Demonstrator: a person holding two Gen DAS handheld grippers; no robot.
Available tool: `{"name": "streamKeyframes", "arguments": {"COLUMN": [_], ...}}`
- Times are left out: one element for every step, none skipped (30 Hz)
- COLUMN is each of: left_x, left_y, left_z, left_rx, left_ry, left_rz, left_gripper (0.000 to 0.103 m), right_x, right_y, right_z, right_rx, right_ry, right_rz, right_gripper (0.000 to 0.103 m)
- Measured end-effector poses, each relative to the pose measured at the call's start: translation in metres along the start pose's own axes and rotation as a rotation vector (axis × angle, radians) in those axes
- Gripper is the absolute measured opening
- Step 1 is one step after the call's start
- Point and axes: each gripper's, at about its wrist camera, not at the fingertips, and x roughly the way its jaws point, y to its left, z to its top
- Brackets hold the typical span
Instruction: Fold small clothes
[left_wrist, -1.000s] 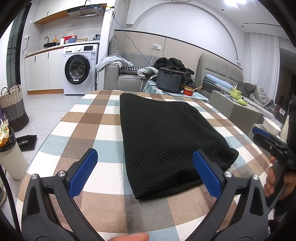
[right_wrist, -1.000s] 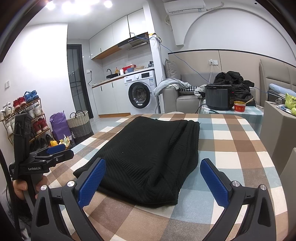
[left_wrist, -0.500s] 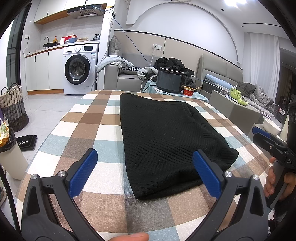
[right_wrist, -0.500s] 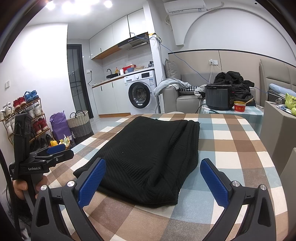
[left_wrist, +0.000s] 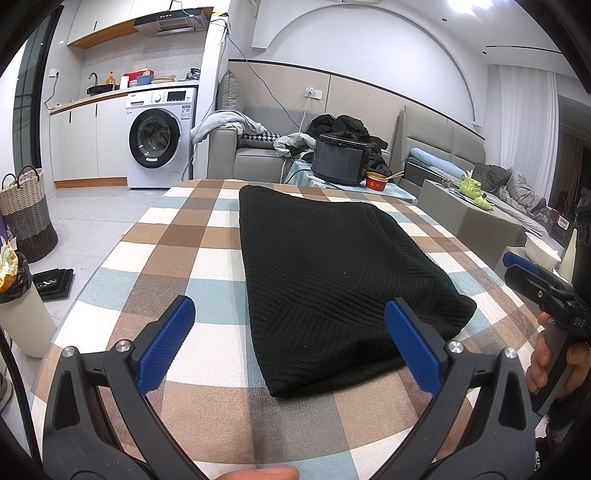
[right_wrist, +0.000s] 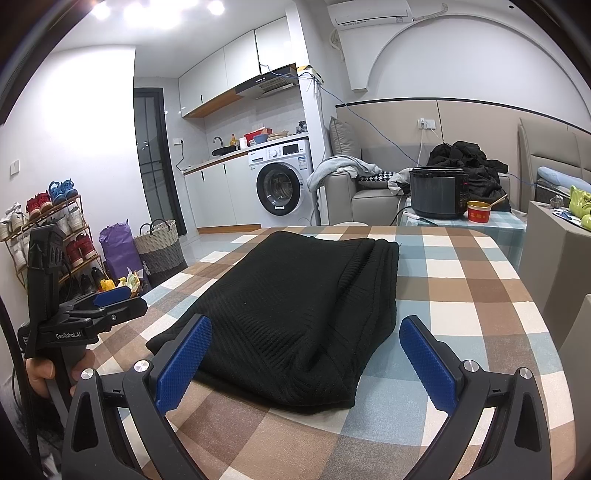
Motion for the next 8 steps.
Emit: {"name": "streamKeyframes", "arguments": {"left_x": [0.0001, 0.0000, -0.0001, 0.0001, 0.0002, 0.0003, 0.0002, 0.0002], "left_y": [-0.0003, 0.0000, 0.0002, -0.0001, -0.0002, 0.0002, 0.0000, 0.0001], "left_z": [0.0005, 0.0003, 0.0001, 0.0006, 0.0006, 0.0002, 0.0006, 0.0006], "left_rx": [0.000, -0.001, -0.001, 0.000, 0.000, 0.000, 0.000, 0.000], "left_ry": [0.000, -0.001, -0.001, -0.001, 0.000, 0.000, 0.000, 0.001], "left_rz": [-0.001, 0.000, -0.002, -0.002, -0.001, -0.001, 0.000, 0.001], "left_gripper": [0.102, 0.102, 0.102, 0.102, 0.102, 0.102, 0.102, 0.102], "right_x": [0.0002, 0.0002, 0.0002, 0.0001, -0.0001, 0.0001, 0.0002, 0.0000], "right_y": [-0.0003, -0.0002, 0.0000, -0.0001, 0.0001, -0.0001, -0.0001, 0.0003], "right_z": [0.0002, 0.0001, 0.0000, 0.0001, 0.0000, 0.0002, 0.0002, 0.0001], "right_rx": [0.000, 0.000, -0.001, 0.000, 0.000, 0.000, 0.000, 0.000], "right_ry": [0.000, 0.001, 0.001, 0.001, 0.001, 0.000, 0.000, 0.001], "right_rz": [0.000, 0.000, 0.000, -0.001, 0.000, 0.000, -0.001, -0.001], "right_gripper": [0.103, 0.103, 0.103, 0.103, 0.103, 0.103, 0.103, 0.103]}}
